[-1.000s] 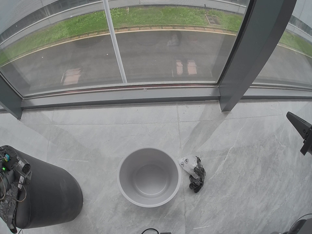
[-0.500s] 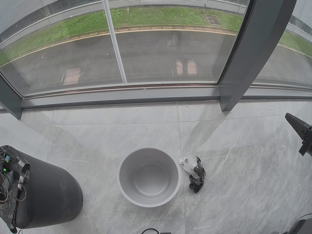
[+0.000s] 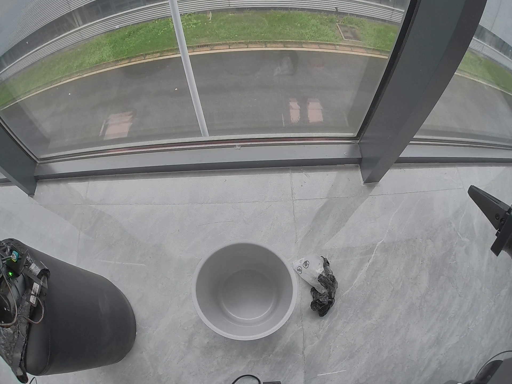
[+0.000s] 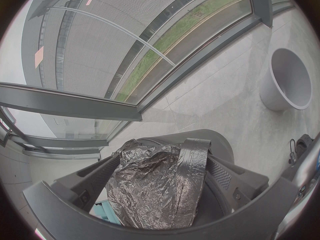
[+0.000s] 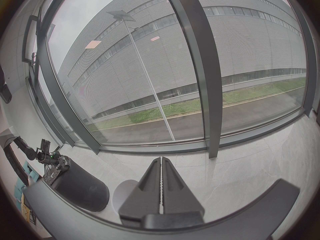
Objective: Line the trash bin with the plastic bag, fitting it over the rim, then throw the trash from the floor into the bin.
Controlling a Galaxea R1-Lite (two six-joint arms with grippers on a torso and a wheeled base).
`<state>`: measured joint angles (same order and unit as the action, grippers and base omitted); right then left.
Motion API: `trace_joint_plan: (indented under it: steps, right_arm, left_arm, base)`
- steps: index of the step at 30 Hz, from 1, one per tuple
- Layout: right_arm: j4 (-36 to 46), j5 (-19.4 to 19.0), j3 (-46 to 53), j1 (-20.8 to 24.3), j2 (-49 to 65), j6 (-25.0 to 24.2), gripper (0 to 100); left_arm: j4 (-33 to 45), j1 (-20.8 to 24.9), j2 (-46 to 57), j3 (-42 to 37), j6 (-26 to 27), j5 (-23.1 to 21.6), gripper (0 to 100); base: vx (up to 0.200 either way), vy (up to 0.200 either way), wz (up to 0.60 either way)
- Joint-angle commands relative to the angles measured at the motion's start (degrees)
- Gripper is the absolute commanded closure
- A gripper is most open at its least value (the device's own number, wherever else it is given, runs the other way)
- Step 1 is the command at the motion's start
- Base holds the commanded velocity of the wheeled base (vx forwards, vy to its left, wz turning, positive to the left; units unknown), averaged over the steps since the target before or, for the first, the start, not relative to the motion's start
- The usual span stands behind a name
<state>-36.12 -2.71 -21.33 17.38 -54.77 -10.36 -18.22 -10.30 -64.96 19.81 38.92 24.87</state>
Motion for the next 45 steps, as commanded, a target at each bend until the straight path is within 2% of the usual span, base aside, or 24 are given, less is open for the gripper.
trace_joint_plan:
  steps: [1, 8, 12, 20, 21, 37, 43, 45]
  right_arm:
    - [0.0, 0.0, 0.0, 0.0, 0.1, 0.0, 100]
    - [0.0, 0.1, 0.1, 0.0, -0.1, -0.1, 100]
    - [-0.1, -0.2, 0.2, 0.0, -0.1, -2.3, 100]
    - [-0.1, -0.3, 0.2, 0.0, -0.2, -2.8, 100]
    - [-0.1, -0.3, 0.2, 0.0, -0.2, -2.8, 100]
    - [-0.1, -0.3, 0.2, 0.0, -0.1, -2.8, 100]
    - [-0.1, -0.4, 0.2, 0.0, -0.1, -2.8, 100]
    - [-0.1, -0.3, 0.2, 0.0, 0.0, -2.8, 100]
  left_arm:
    - [-0.9, -0.7, -2.4, 0.0, 0.0, 0.0, 0]
    - [-3.8, -0.9, -5.6, 0.5, 0.0, 0.0, 0]
    - [-5.9, -1.0, -7.8, 0.4, 0.1, 2.7, 0]
    - [-8.8, -1.7, -9.4, -0.1, 0.1, 3.2, 0]
    - [-8.8, -1.7, -9.4, -0.1, 0.0, 3.2, 100]
    - [-9.2, -1.7, -8.2, -1.6, -1.0, 2.8, 100]
    - [-11.8, -1.6, -6.7, -0.2, -4.6, 2.2, 100]
    - [-14.6, -1.6, -6.3, 0.1, -6.0, 0.2, 100]
  base:
    - [0.000, 0.000, 0.00]
    - [0.000, 0.000, 0.00]
    - [0.000, 0.000, 0.00]
    - [0.000, 0.000, 0.00]
    - [0.000, 0.000, 0.00]
    - [0.000, 0.000, 0.00]
    - [0.000, 0.000, 0.00]
    - [0.000, 0.000, 0.00]
